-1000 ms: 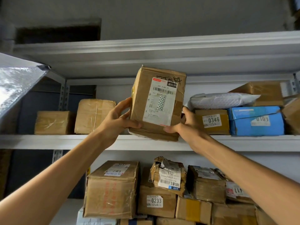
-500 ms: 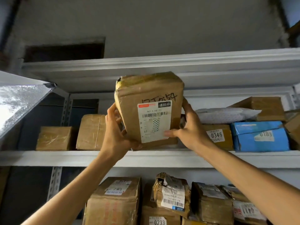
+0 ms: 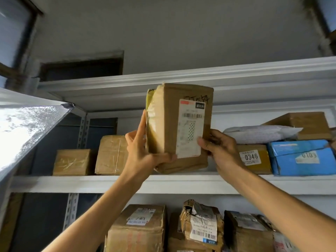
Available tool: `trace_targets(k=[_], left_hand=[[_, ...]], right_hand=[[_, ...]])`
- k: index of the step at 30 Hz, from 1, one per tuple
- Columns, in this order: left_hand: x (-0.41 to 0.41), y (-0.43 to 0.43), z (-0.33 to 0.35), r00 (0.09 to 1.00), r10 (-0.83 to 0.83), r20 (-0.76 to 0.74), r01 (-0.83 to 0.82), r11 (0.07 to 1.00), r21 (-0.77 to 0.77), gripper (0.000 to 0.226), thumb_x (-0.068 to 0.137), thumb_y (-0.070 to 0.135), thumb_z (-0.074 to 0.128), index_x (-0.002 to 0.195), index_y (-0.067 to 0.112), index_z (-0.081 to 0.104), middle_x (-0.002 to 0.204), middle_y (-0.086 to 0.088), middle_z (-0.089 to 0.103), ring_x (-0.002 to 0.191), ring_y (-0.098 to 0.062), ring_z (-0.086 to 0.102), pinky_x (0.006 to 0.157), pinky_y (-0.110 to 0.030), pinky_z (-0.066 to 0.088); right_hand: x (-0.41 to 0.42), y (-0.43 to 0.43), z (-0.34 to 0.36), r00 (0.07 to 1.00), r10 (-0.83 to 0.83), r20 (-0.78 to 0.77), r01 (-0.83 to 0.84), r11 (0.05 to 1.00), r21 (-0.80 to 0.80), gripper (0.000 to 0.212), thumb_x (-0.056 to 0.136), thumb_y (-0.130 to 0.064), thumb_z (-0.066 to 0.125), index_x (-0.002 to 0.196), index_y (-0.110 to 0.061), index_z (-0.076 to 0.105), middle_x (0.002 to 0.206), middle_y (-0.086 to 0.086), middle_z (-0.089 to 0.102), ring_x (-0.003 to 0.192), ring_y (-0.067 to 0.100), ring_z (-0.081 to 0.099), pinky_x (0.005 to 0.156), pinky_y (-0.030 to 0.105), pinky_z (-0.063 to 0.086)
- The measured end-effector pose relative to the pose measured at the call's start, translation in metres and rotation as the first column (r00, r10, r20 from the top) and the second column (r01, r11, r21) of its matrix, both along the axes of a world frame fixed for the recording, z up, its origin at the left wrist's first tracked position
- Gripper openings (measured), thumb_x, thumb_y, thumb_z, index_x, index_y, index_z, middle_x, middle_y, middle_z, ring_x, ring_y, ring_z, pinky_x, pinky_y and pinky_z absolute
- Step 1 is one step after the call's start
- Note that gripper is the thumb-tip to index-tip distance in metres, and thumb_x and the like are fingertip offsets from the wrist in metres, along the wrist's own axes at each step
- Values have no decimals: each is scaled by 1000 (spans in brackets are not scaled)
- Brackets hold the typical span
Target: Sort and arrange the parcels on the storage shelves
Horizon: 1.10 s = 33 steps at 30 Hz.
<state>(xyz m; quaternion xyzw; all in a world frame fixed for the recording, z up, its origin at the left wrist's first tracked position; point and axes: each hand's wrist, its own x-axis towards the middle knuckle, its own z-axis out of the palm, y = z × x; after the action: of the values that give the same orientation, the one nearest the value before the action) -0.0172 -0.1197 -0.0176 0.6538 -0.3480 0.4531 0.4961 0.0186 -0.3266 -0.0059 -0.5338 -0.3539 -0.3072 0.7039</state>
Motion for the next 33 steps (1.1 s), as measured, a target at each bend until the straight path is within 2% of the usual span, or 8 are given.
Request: trace_targets(k=[7,10,13,17,21,26,29,33], left_hand=[[-7,-8,-3,987,137,85,-124,982,-144,98,43,42,87,129,42,40,120,6,44,110,-22,56,76,-41,59],[-9,2,-1,974,-191,-123,138,927,-350,80,54,39,82,126,28,51,115,-8,61,92,-21,68,63,-34,58],[-5,15,1,746,-606,-275,392,734,-554,52,78,42,67,124,20,57,112,-10,70,87,-25,71,70,-44,58],[-1,16,-8,676,-682,-277,424,668,-611,36,90,37,51,120,19,59,96,-7,74,81,-25,71,77,-44,56],[-6,15,-9,688,-645,-333,321,682,-657,35,87,41,55,111,17,62,90,-9,74,88,-30,66,77,-47,51],[-23,15,-7,816,-502,-285,401,848,-346,55,78,64,54,117,27,65,107,-3,72,93,-22,67,75,-33,54],[-32,4,10,953,-165,-253,138,983,-120,45,82,61,55,119,37,62,103,19,69,99,-5,55,84,-26,38],[-38,-11,33,978,-57,-202,22,985,-173,27,93,51,41,95,34,63,93,18,64,91,-1,53,86,-20,36]], right_hand=[[-12,2,3,980,123,-157,-127,992,-12,20,86,-3,65,105,-9,68,99,6,74,87,21,71,60,23,55],[-30,3,8,997,-2,-74,-7,993,-120,23,82,-28,71,102,-16,71,97,0,75,93,19,70,69,24,52],[-49,5,9,999,-13,31,22,954,-300,23,78,-57,59,86,-42,75,99,-22,72,107,2,59,93,33,42],[-51,5,-2,994,96,55,-64,902,-428,29,86,-44,59,107,-28,71,113,-6,71,107,1,61,96,30,42],[-39,3,-14,969,-85,231,208,785,-583,42,79,-24,79,116,-32,60,109,-20,67,101,-14,58,85,7,43],[-28,5,1,967,-115,227,187,926,-327,31,76,-35,78,105,-26,69,104,-12,73,101,2,65,87,21,49],[-37,4,33,980,-120,156,148,972,-181,16,85,-30,70,97,-19,73,91,-6,76,87,4,69,76,18,49],[-47,7,60,967,-230,114,247,952,-179,23,84,-46,68,86,-24,75,88,-9,75,89,8,70,82,30,54]])
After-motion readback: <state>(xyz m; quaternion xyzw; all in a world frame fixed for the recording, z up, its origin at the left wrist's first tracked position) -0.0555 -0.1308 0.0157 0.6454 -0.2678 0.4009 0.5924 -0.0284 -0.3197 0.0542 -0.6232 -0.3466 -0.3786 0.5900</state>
